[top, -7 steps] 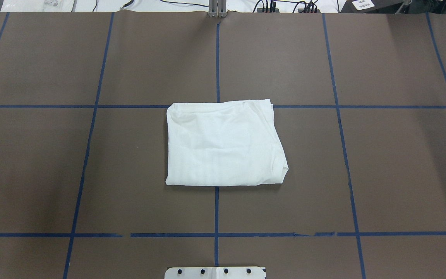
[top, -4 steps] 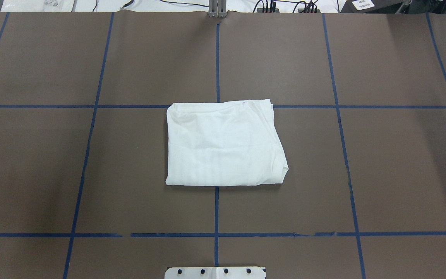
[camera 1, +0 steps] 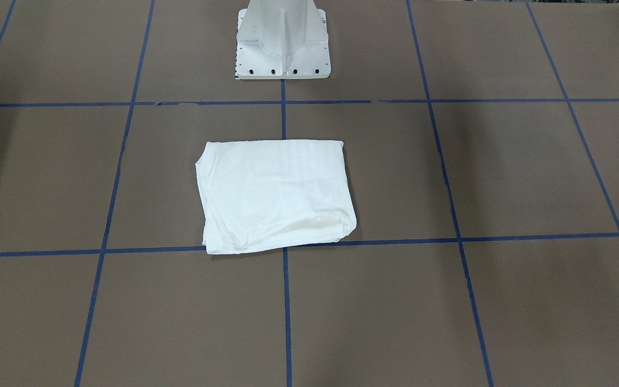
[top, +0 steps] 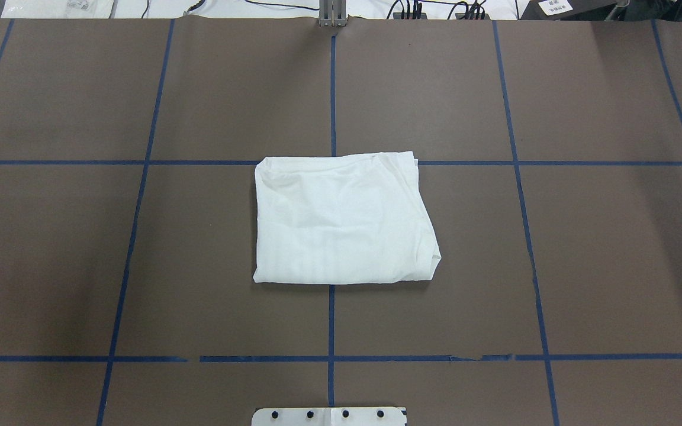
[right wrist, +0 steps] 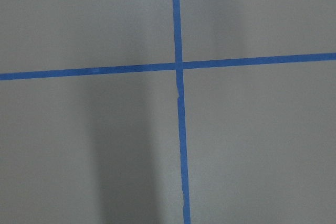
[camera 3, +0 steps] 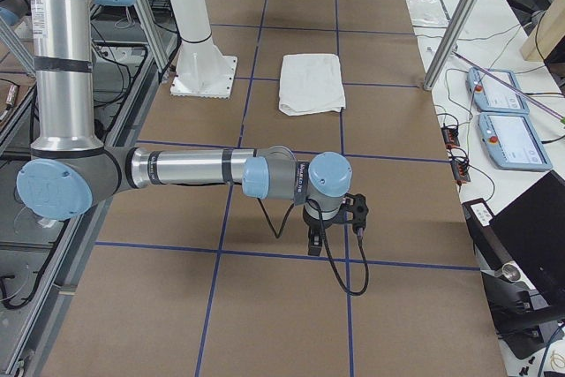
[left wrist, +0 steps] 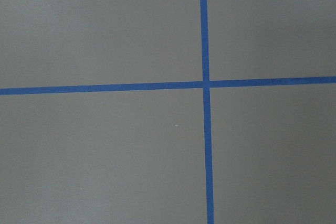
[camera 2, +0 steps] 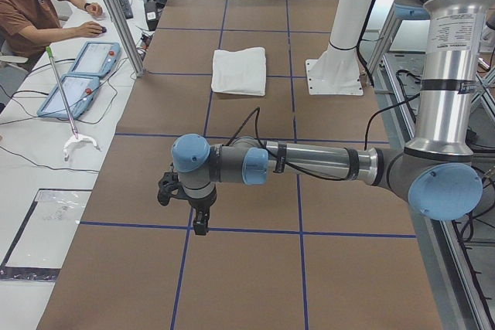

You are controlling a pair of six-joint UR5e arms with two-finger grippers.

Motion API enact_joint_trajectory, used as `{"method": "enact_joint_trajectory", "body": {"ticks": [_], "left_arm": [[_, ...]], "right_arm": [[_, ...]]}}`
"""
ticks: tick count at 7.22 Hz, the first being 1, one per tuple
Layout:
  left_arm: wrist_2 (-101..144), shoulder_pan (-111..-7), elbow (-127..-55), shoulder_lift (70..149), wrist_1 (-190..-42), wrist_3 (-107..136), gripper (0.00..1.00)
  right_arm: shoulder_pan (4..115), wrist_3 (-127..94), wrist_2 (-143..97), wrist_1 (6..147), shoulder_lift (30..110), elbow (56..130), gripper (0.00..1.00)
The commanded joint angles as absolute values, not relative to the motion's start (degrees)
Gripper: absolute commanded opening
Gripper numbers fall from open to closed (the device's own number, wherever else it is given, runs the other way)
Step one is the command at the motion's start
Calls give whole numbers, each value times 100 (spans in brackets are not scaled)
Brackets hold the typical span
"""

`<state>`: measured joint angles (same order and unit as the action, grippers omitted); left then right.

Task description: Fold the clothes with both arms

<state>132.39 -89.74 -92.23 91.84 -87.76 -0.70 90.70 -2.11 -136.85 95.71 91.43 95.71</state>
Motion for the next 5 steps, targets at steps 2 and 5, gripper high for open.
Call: {"method": "enact_joint_trajectory", "body": {"ticks": [2,5], "left_arm": [[13245,-8974,-9237,9193,-8780,-70,100],[13254,-8974,-9229,9193,-8815,-70,100]], "right_arm": [[9070,-211,-13685,9571,9123,9571,100],[9070,-211,-13685,9571,9114,9554,100]]}}
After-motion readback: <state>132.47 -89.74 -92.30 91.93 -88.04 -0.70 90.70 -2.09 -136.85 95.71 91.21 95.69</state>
